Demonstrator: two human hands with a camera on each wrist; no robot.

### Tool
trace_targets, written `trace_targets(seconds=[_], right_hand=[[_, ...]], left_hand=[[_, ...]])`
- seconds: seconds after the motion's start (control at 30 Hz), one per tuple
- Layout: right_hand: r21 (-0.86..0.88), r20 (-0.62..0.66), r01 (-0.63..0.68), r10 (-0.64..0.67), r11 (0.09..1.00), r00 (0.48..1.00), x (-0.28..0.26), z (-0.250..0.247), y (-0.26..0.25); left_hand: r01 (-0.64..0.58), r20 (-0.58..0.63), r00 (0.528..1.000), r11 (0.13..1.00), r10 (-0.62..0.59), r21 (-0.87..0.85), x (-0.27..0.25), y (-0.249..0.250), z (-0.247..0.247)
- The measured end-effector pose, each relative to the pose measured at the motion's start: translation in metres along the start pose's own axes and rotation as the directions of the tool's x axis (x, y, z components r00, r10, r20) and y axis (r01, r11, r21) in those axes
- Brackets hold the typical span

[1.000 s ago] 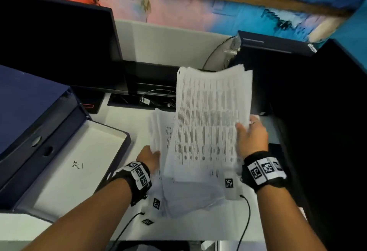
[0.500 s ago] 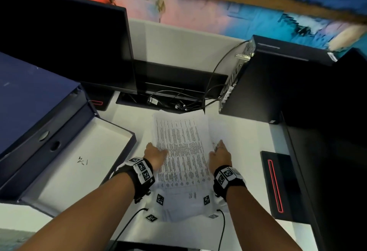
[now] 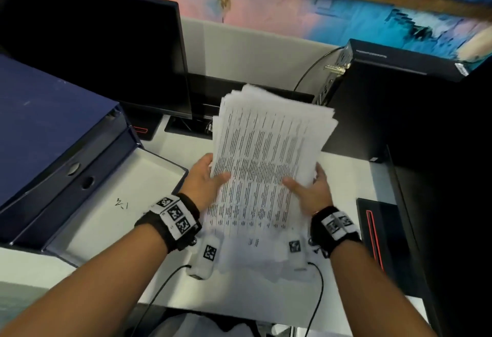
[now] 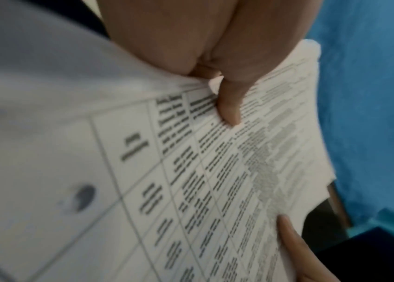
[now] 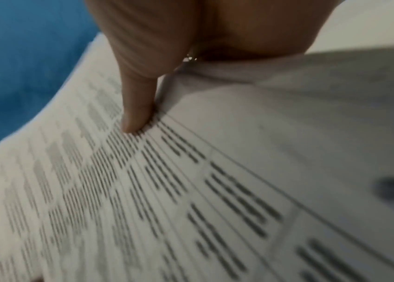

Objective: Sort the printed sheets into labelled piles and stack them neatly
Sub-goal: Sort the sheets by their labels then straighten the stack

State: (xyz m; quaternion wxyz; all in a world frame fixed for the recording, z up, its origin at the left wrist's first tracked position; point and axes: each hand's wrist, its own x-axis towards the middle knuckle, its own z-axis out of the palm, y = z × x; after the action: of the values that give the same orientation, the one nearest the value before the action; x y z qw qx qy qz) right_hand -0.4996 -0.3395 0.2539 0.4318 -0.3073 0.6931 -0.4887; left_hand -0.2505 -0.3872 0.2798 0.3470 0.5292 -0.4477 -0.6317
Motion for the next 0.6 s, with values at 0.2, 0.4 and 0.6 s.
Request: trace_targets(seconds=[0.2,0.4,0.6], right_hand=[[0.091,-0.082,0.384,-0.377,0.919,0.923,-0.027,-0.014,-0.091],[0.126,-0.048,0.360,-0.357,0.924,0.933,-0.038,-0.005,-0.072],[0.143,-0.069,0.270,-0.262,0.952,0.963,-0.044,0.002,-0.067]], left_hand=[[-0.418,-0.015,0.908,0.908,0.418,0.019,-0.024,0.067,-0.001],[-0.443,0.123,0.897,0.855,0.425,0.268,-0.021,0.042,-0.001],[-0.327,0.045,0.944,0.904,0.327,0.275,-0.011,0.028,0.004]])
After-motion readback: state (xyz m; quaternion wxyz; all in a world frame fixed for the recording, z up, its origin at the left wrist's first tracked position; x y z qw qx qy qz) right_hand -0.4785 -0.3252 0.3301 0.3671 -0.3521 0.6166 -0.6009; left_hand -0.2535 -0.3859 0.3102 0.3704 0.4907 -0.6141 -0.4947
